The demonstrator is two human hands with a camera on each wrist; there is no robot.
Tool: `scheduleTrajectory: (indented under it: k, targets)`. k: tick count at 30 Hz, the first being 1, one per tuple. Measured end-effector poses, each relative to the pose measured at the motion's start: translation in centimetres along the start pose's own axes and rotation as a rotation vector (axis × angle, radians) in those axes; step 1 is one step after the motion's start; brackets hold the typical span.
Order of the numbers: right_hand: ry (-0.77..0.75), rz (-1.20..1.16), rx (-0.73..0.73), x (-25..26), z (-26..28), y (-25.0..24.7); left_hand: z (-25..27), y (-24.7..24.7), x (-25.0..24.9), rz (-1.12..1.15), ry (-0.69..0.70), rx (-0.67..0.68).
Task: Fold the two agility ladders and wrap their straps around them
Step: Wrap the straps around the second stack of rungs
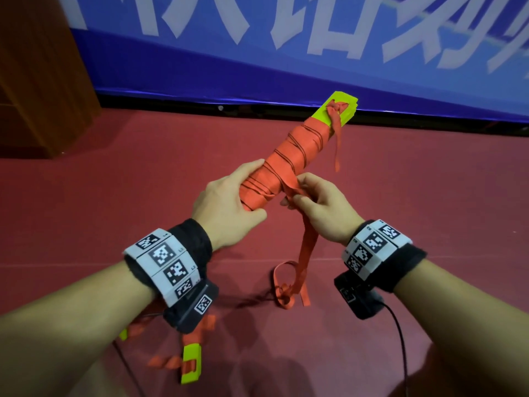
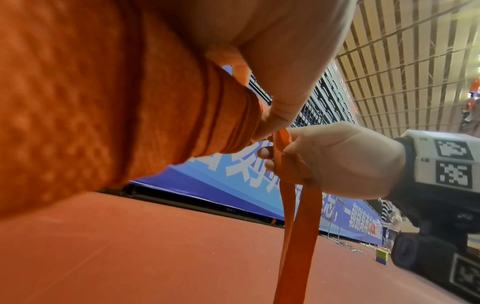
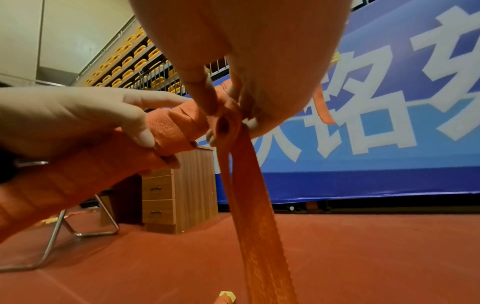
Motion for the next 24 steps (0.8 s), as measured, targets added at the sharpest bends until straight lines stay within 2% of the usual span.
scheduleTrajectory:
  k: [2,5,7,12,16,24]
  targets:
    - [-0.014,0.006,-0.017,0.4,0.0,-0.3,-0.1,-0.1,0.0,0.038,0.001,-0.007]
    - [-0.091,0.167,-0.049,0.2,-0.2,-0.5,-0.2,-0.3,0.1,0.074,0.01,-0.028]
    - [-0.071,0.226,-0.043,-0.6,-0.4,-0.4,-0.3,-0.5,0.1,0.103,0.01,-0.043]
    - [0.131,0.078,-0.132,-1.6,-0.3,-0.3,-0.2,-0.7,-0.1,0.136,0.008,-0.054]
    - [0.101,0.011,-0.221,-1.3,-0.4,-0.9,-0.1,-0.7,0.1,0.118,0.016,-0.039]
    - [0.126,-0.077,-0.091,-0.9,-0.2,-0.3,-0.5,-0.7,0.6,0.168,-0.01,-0.037]
Point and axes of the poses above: each hand's wrist, its own z-axis away from the middle knuckle, its own y-axis out of the palm, x = y × z, the point moved 3 cm from there along -z, towards the middle knuckle, and after that the axes turned 10 degrees about -x, right-handed, at the moved point
